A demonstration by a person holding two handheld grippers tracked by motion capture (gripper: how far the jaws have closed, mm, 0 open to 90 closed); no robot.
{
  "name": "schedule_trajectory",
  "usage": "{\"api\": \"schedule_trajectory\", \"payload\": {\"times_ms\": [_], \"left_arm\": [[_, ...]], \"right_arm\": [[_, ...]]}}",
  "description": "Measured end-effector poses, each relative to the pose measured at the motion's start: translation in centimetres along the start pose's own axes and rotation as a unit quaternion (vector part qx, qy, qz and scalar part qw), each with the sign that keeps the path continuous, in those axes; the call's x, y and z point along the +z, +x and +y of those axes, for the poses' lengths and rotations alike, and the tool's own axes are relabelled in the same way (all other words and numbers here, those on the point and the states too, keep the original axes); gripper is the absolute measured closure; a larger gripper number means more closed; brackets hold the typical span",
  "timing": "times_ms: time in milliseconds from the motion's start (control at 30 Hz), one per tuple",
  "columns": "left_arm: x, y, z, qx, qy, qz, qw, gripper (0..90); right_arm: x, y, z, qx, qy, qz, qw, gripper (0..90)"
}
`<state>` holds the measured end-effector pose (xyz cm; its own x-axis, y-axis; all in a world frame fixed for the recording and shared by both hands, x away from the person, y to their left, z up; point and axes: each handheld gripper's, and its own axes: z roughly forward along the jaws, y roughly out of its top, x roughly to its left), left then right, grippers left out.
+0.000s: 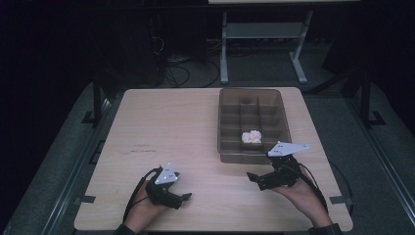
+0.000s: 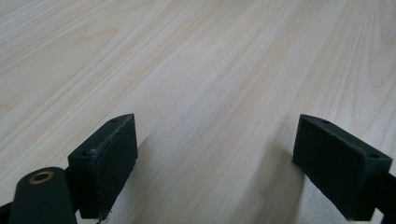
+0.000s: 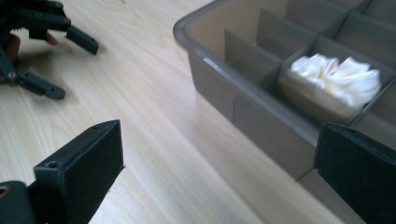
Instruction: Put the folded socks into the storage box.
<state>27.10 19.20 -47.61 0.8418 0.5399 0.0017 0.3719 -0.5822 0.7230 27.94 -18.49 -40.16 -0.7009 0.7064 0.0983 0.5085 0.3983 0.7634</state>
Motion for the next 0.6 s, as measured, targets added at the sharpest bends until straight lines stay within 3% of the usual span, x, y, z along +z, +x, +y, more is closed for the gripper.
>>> {"api": "schedule_trajectory", "payload": {"times_ms": [600], "left_arm": [[-0.1,0.0,0.0,0.004,0.003,-0.002,1.0000,13.4]], "right_arm": [[2.9,0.5,-4.7,-0.002,0.037,0.009,0.9993,1.4]]}}
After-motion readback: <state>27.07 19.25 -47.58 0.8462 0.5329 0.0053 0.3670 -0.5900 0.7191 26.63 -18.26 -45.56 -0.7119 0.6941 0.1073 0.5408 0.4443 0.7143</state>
